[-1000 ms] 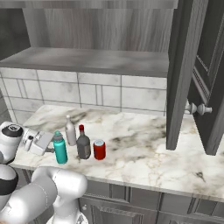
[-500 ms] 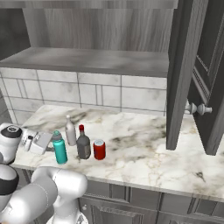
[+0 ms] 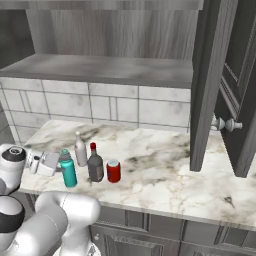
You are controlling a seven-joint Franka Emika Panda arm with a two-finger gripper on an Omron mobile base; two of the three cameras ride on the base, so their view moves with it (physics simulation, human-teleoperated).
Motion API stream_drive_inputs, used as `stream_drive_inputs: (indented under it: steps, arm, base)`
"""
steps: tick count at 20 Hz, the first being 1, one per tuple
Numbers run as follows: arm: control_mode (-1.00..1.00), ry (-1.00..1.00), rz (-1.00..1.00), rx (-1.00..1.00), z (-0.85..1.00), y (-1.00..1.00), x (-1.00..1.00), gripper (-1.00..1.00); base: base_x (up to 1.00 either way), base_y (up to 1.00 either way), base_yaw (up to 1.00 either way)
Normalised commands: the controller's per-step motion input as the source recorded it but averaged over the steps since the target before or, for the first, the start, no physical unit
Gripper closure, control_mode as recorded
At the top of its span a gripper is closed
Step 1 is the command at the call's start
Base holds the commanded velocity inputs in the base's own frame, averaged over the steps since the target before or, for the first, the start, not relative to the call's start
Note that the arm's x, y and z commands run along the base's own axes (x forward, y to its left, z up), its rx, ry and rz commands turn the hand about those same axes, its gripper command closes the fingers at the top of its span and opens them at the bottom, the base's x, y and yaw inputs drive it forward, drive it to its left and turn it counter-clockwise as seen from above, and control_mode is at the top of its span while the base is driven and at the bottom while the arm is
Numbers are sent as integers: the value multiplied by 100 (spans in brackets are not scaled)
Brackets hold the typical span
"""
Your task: Sort all alcoholic drinks to one cabinet, and non-alcoholic drinks to the other.
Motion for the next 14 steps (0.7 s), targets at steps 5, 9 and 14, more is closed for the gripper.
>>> stream_drive_inputs:
  steps: [5, 9, 14]
  arm:
    - [-100, 0, 10, 0, 0, -1, 3, 100]
    - [-100, 0, 6, 0, 8, 0, -1, 100]
    - [-100, 0, 6, 0, 70, 0, -18, 100]
  base:
    - [0, 0, 0]
    - [0, 0, 0]
    - [0, 0, 0]
